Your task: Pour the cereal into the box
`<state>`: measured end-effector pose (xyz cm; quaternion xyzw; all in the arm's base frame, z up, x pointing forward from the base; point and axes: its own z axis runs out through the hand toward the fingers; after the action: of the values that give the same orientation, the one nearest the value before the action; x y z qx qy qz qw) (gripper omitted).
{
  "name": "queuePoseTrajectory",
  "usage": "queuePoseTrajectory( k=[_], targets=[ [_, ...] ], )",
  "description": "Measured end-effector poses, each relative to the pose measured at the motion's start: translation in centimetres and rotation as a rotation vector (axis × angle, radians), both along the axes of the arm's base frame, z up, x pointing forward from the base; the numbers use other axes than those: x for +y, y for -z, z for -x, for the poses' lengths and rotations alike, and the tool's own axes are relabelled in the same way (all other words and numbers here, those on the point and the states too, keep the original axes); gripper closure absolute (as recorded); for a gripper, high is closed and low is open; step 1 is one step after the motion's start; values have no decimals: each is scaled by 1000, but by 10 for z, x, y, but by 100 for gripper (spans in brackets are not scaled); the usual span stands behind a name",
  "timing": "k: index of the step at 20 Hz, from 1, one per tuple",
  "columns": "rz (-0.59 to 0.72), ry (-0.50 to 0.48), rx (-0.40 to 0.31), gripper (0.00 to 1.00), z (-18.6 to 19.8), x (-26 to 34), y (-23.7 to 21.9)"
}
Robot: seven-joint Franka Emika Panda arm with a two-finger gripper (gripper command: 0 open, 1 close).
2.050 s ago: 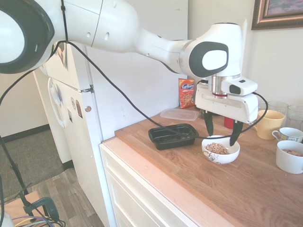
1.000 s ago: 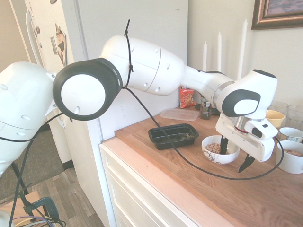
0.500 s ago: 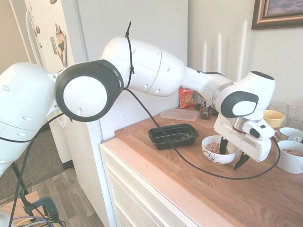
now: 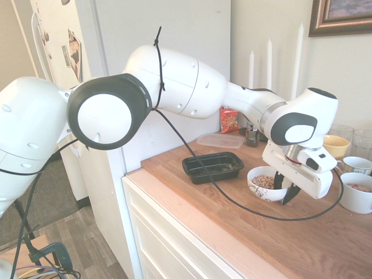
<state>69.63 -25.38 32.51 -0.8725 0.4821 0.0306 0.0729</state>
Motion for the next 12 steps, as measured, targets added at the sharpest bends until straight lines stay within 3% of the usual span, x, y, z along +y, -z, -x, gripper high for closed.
queuePoseTrajectory(
  k=[12],
  targets=[
    [-1,3,-7,100,1,-1,-5]
  ],
)
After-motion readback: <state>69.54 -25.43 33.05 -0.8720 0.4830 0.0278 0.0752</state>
